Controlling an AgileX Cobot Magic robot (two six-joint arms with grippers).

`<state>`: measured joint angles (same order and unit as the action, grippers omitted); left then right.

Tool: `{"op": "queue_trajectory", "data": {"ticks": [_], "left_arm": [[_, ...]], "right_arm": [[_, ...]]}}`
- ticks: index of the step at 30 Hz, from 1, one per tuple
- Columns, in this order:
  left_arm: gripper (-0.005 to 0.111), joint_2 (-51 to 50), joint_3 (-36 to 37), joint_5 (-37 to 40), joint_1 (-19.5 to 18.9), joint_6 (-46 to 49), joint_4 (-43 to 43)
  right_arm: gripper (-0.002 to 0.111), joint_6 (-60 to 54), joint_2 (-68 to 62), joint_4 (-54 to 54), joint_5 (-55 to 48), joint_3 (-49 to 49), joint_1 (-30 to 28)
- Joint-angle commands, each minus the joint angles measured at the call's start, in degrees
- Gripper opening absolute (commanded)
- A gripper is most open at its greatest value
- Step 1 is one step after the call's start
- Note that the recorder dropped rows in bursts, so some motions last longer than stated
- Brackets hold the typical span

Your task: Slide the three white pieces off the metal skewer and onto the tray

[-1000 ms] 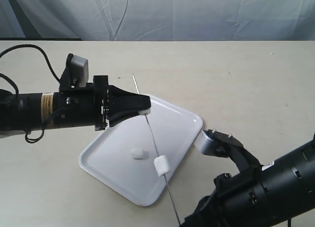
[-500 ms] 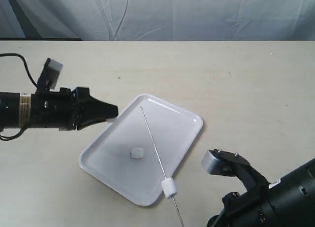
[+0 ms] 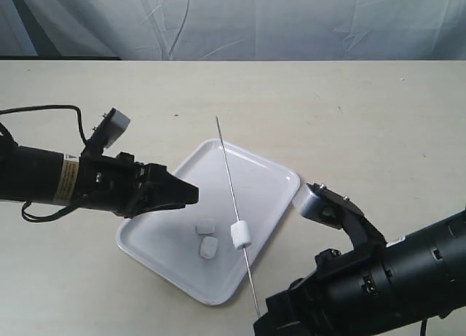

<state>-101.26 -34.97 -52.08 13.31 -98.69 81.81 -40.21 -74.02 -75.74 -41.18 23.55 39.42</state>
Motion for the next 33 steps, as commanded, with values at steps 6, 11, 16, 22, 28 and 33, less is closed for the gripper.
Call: {"op": "queue_trajectory", "data": {"ticks": [6, 11, 16, 22, 28, 33], "left_arm": [[0.037, 0.24, -0.51, -17.88, -2.33, -1.56, -3.21], [0.037, 0.47, -0.51, -17.88, -1.09, -3.25, -2.85], [0.037, 1.72, -0.51, -17.88, -0.60, -3.26, -2.83], [0.037, 4.20, -0.51, -17.88, -0.60, -4.33, -2.76], [0.037, 4.18, -0.51, -17.88, -0.18, -4.33, -1.87], [0.037, 4.18, -0.51, -17.88, 1.24, -4.33, -3.37]], "right_arm": [[-0.001, -2.00, 0.40, -0.79, 6.07, 3.71, 0.01], [-0.001, -2.00, -0.38, -1.47, 6.62, 7.53, 0.01], [-0.001, -2.00, -3.18, -2.44, 6.62, 8.18, 0.01], [-0.001, -3.47, -6.43, -3.07, 6.62, 8.18, 0.01], [-0.001, -6.52, -6.55, -5.24, 5.56, 8.18, 0.01], [-0.001, -6.71, -6.55, -5.85, 4.86, 8.18, 0.01]]}}
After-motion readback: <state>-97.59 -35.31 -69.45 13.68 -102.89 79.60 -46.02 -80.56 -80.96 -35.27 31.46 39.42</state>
